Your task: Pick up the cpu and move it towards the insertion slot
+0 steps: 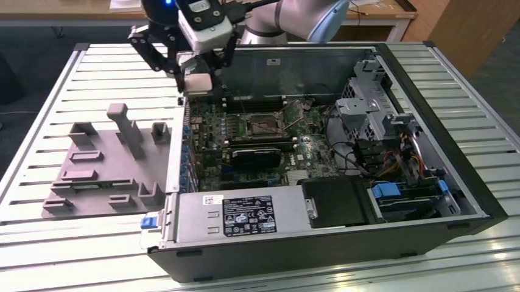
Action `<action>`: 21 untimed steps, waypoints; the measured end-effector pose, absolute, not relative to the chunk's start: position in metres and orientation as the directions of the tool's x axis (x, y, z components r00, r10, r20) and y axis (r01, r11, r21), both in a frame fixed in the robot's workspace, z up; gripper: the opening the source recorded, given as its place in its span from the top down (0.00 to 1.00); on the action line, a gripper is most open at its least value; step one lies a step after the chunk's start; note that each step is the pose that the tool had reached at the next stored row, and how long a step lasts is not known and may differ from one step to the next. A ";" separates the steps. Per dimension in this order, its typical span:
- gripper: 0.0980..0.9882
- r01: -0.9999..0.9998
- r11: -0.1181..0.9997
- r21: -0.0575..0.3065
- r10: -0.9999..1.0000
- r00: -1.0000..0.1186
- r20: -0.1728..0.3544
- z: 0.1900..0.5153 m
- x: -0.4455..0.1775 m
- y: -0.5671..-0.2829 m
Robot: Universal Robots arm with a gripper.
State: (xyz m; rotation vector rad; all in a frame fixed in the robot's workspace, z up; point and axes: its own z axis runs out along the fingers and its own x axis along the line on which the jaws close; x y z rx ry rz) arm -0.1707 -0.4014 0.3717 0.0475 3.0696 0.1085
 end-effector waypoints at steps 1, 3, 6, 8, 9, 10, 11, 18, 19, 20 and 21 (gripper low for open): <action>0.50 0.028 0.997 0.072 0.033 -0.997 -0.069 0.372 -0.166 -0.401; 0.50 0.028 0.997 0.072 0.033 -0.997 -0.069 0.372 -0.157 -0.401; 0.50 0.028 0.997 0.072 0.033 -0.997 -0.068 0.372 -0.143 -0.401; 0.50 0.028 0.997 0.072 0.033 -0.997 -0.068 0.372 -0.134 -0.401; 0.50 0.028 0.997 0.072 0.033 -0.997 -0.068 0.372 -0.129 -0.401; 0.50 0.028 0.997 0.072 0.033 -0.997 -0.068 0.372 -0.125 -0.401; 0.50 0.028 0.997 0.072 0.033 -0.997 -0.068 0.372 -0.120 -0.401; 0.50 0.028 0.997 0.072 0.033 -0.997 -0.068 0.372 -0.089 -0.401; 0.50 0.028 0.997 0.072 0.033 -0.997 -0.067 0.371 -0.084 -0.401; 0.50 0.028 0.997 0.072 0.033 -0.997 -0.067 0.371 -0.080 -0.400; 0.50 0.028 0.997 0.072 0.033 -0.997 -0.066 0.371 -0.076 -0.400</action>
